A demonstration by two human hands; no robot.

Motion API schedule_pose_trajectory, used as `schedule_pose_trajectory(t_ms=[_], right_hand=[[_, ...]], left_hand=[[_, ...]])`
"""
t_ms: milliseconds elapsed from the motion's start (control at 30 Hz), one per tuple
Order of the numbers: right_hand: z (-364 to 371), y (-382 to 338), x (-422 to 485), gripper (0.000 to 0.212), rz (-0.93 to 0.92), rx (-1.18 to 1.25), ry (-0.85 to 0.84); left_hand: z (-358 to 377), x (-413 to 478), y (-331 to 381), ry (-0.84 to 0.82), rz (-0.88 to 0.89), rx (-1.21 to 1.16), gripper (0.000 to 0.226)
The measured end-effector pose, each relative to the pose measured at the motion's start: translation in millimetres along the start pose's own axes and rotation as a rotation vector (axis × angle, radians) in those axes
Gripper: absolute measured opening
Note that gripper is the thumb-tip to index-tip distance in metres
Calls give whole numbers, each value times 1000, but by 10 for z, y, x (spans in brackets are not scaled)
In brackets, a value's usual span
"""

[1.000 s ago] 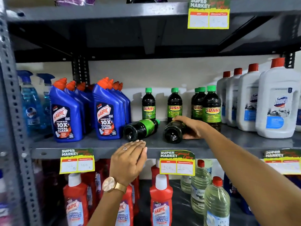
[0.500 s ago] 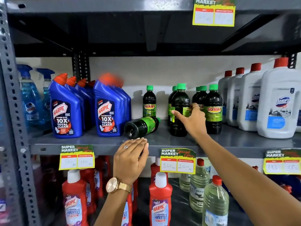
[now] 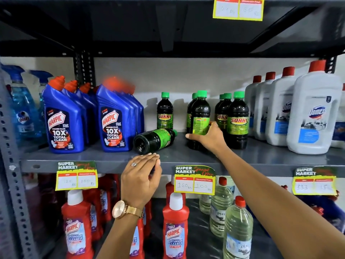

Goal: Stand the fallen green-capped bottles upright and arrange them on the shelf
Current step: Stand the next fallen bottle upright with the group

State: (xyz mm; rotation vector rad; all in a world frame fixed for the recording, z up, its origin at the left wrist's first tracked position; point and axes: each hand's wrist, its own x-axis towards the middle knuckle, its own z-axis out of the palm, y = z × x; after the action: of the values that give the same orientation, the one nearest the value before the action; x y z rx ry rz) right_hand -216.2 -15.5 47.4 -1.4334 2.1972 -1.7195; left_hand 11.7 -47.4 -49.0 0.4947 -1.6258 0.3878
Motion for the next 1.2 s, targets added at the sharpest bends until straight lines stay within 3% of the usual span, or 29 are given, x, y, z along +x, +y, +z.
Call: schedule_pose_trajectory(t_ms=[133, 267, 467, 633, 700, 833, 1067, 1200], right_hand=[[-16, 62, 7, 64, 59, 76, -92], [-16, 50, -15, 86, 13, -47, -42], [-49, 49, -27, 77, 94, 67, -101], [-29, 47, -23, 96, 49, -37, -46], [-21, 46, -11, 93, 85, -47, -71], [-42, 89, 4, 68, 134, 71, -146], [-24, 61, -6, 91, 102, -35, -64], [-57, 78, -21, 81, 113, -18, -103]], left_hand=[[-8, -1, 12, -13, -11, -2, 23], [-15, 5, 27, -27, -27, 3, 22], [-49, 19, 55, -44, -33, 10, 23], [-69, 20, 74, -63, -49, 3, 22], [-78, 22, 77, -68, -50, 3, 23], [-79, 24, 78, -80, -49, 1, 23], [-76, 20, 56, -101, -66, -24, 23], [-76, 22, 59, -107, -59, -22, 23]])
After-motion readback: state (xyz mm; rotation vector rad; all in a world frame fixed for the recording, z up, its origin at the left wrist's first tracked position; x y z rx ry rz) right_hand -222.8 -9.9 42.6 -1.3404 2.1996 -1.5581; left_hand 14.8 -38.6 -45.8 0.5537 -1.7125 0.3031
